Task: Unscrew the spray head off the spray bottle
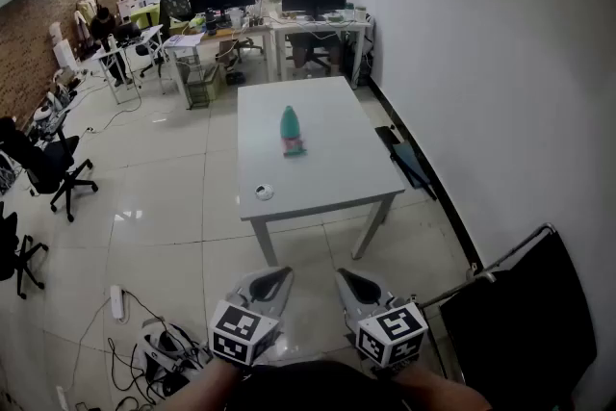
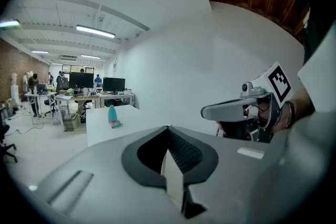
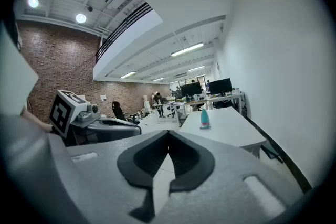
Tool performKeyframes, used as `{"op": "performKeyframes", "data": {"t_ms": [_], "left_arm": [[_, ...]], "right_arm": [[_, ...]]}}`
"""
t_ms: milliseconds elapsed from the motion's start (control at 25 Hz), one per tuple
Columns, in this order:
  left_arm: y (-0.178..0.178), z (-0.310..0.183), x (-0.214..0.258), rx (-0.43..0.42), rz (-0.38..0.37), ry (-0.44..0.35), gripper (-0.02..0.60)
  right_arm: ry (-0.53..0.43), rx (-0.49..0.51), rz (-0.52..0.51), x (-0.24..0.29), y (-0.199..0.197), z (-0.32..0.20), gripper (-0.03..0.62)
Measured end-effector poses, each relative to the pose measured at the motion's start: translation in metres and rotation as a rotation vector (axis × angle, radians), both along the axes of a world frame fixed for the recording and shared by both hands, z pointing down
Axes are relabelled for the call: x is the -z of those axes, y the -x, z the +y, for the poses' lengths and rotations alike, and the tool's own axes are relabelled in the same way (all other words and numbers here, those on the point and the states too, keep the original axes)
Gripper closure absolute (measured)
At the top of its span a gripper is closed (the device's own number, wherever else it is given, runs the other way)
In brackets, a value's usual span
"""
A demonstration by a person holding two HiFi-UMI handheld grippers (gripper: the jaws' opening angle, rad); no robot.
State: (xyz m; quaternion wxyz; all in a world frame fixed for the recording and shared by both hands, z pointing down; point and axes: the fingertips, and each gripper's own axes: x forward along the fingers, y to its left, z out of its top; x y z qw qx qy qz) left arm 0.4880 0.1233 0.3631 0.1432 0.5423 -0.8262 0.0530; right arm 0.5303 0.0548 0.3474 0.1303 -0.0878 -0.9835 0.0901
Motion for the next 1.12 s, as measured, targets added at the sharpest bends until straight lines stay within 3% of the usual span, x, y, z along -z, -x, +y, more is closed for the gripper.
{"op": "performKeyframes", "data": {"t_ms": [560, 1120], "left_arm": [[0.018, 0.005, -0.001, 0.005, 0.004, -0.007, 0.568], [0.094, 0.04, -0.007, -0.068, 0.022, -0.021, 0.568]], "right_arm": [[-0.014, -0.003, 0.011, -0.005, 0.018, 0.003, 0.603], [-0.03, -0.073, 0.033, -0.01, 0.093, 0.04, 0.603]]}}
